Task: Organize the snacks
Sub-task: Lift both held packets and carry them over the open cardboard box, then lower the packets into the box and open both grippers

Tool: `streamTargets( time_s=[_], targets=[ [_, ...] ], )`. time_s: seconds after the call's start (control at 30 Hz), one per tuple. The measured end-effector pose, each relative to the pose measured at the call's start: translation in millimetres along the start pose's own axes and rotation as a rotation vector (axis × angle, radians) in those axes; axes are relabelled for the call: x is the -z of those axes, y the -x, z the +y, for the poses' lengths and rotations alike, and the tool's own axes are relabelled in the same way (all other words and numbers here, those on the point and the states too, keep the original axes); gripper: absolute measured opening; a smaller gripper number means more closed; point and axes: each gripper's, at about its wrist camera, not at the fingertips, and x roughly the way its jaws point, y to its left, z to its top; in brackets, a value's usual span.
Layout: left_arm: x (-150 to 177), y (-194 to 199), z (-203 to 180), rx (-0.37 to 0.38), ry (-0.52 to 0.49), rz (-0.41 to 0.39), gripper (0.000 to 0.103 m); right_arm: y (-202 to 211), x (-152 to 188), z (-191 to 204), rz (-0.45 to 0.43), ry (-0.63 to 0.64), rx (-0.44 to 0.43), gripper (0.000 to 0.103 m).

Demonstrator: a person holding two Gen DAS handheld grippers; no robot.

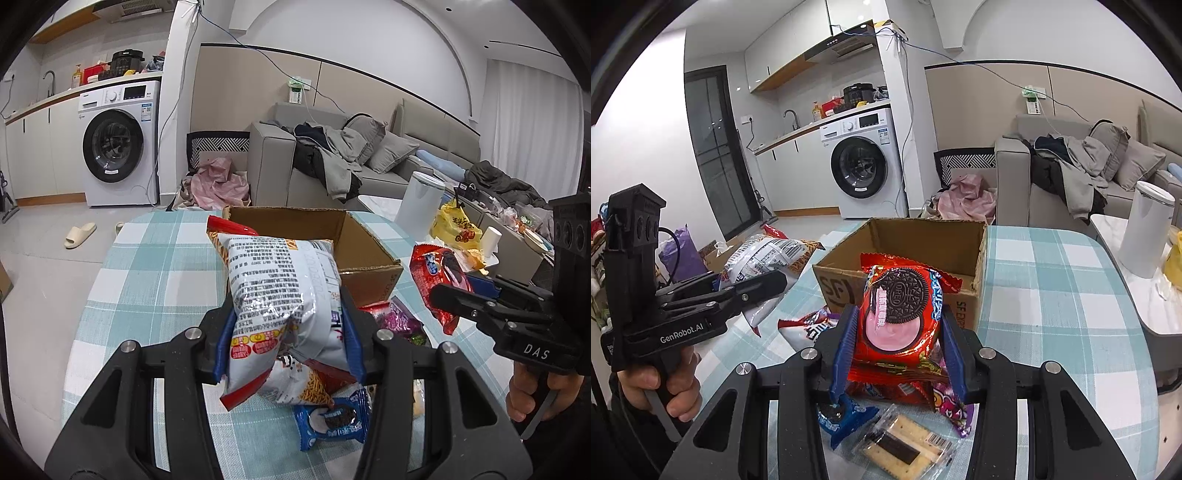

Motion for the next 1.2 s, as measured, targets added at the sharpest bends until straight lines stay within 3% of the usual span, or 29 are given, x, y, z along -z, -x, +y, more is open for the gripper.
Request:
streamTargets(
  time_s=[0.63,1.2],
  targets=[
    [-41.3,-62.5,2.8,-0.018,-0.019,0.016,0.046,-39.0,-33.8,-19.1,0.016,-0.037,-0.002,0.044],
    [-59.3,-131.1,1.4,-0.020,-0.035,0.066,0.046,-86.3,-54.6,-36.5,0.056,-0.104,-0.021,0.044]
  ],
)
